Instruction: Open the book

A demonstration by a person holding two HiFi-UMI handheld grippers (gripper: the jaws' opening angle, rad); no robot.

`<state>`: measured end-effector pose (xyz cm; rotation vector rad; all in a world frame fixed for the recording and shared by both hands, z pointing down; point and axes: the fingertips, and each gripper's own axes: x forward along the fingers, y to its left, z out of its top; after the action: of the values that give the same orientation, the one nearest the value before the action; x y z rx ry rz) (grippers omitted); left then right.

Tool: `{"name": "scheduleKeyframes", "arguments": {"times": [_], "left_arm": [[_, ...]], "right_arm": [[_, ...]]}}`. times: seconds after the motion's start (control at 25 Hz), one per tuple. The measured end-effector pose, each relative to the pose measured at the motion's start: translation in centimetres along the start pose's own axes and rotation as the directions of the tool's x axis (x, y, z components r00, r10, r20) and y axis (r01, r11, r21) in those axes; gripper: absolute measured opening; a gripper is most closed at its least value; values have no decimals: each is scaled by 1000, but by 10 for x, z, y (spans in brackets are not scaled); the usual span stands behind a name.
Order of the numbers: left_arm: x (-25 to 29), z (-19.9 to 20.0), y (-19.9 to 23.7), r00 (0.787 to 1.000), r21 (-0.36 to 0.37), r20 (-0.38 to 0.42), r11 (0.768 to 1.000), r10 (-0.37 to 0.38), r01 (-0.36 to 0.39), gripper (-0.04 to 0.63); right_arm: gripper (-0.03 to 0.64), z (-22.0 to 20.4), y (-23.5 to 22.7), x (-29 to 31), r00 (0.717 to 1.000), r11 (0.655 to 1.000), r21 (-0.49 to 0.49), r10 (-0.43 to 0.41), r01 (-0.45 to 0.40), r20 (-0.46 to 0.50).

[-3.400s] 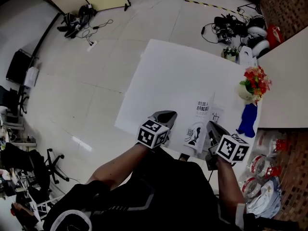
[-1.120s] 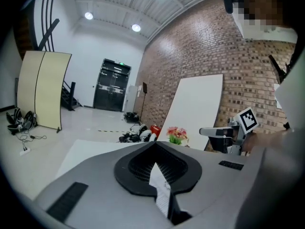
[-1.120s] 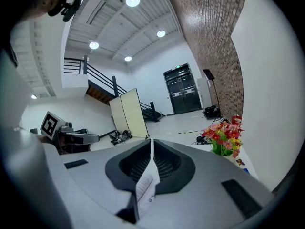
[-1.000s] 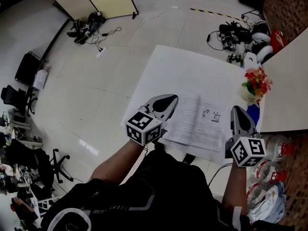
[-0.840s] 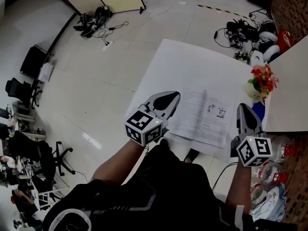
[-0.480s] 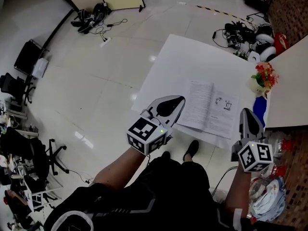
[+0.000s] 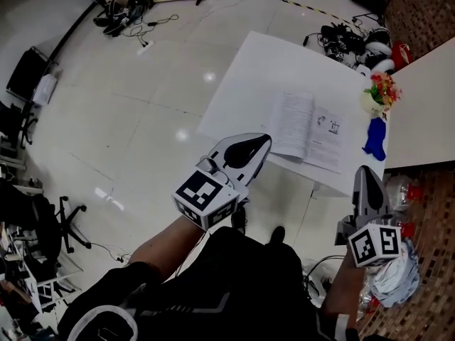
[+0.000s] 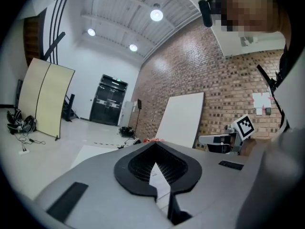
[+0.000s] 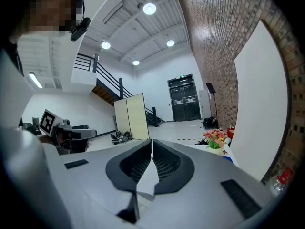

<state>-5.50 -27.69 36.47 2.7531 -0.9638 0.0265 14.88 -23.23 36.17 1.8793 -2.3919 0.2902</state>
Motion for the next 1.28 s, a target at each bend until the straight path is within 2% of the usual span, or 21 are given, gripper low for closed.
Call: {"name": "scheduleKeyframes", "arguments": {"times": [0.16,0.4,0.6,0.72,0.88,1.04,1.16,1.28], "left_arm": [[-19,-1,-46,1000,15,12,1000,15,-16,-3],[-42,-7,-136,997,28,9,997,77,-78,-3],[-76,-17,-191,992,58,-7,990,129,-128,-3],[-112,-20,-205,989,91,-19,985,150,-147,-3],[-158,-26,-215,990,116,-9,984,139,-137,-3],[-211,-34,-223,993,85,33,990,114,-116,-3],[-260,-49,-225,995,59,14,994,94,-95,-3],[-299,-64,-226,998,69,-10,996,63,-63,-3]], "right_arm": [[2,6,7,-49,999,999,-28,42,-41,26],[2,1,4,-129,991,991,-59,121,-118,51],[2,-7,-4,-177,985,987,-10,159,-158,63],[2,-4,11,-201,983,985,-28,169,-168,77],[2,-2,43,-231,982,987,-37,159,-156,102],[2,-16,89,-267,989,993,-57,111,-106,96],[2,-32,127,-298,994,997,-43,74,-70,79],[2,-46,160,-326,998,998,-45,44,-42,48]]}}
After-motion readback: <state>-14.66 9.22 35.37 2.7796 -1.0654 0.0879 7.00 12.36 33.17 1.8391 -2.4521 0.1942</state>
